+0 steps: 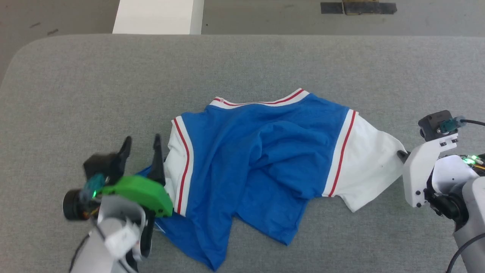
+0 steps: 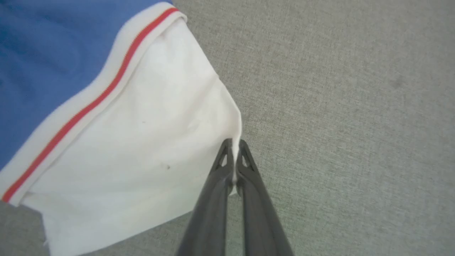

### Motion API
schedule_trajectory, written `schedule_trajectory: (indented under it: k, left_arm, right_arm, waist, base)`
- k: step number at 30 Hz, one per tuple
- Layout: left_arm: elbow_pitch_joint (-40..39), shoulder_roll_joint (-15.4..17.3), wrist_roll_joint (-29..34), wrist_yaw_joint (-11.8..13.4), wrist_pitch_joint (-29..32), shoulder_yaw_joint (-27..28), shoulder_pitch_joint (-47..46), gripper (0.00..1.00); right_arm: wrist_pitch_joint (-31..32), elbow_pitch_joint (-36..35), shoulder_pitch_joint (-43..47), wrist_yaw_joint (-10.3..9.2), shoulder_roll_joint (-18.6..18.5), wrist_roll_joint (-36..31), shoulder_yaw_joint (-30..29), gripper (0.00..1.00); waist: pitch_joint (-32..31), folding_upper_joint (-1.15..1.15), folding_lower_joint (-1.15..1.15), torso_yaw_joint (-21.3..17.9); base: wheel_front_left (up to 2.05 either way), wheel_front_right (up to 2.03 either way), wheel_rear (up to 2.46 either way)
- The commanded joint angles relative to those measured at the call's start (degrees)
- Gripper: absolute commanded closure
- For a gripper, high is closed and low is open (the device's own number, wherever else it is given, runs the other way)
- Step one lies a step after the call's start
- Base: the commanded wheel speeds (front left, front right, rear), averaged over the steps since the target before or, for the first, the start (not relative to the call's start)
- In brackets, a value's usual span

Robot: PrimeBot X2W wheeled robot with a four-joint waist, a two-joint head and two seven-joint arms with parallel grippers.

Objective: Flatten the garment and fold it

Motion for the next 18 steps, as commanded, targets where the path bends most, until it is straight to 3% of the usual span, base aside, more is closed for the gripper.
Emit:
schedule_trajectory:
  k: [1,8,12,17,18]
  left_arm:
    - [0.04,0.92,-0.25,-0.09,4.1,-0.64,-2.56,0.0]
    - [0.88,4.23,-1.92,0.93,30.27,-4.37,-8.99,0.0]
    - [-0.01,5.08,-2.21,1.27,35.3,-5.06,-10.2,0.0]
    - [0.48,4.63,-3.04,1.49,34.65,-4.85,-9.26,0.0]
    - [0.81,4.48,-3.26,1.51,34.47,-4.81,-9.03,0.04]
  right_arm:
    - [-0.39,-0.96,1.14,0.26,0.13,0.18,-0.3,1.0]
    - [0.52,-4.95,3.46,0.26,0.3,0.23,-1.47,1.0]
    - [0.85,-5.99,4.34,0.26,0.76,0.15,-1.99,1.0]
    - [0.84,-6.87,5.07,0.26,0.76,-0.27,-3.36,1.0]
    - [0.88,-7.01,5.22,0.26,0.73,-0.36,-3.6,1.0]
  waist:
    - [-0.42,0.0,0.0,-0.18]
    - [0.3,0.0,0.0,-1.08]
    - [0.88,0.0,0.0,-1.88]
    - [1.35,0.0,0.0,-2.31]
    - [1.37,0.0,0.0,-2.29]
  base:
    - [0.0,0.0,0.0]
    - [0.0,0.0,0.0]
    - [0.0,0.0,0.0]
    - [0.0,0.0,0.0]
    - [0.0,0.0,0.0]
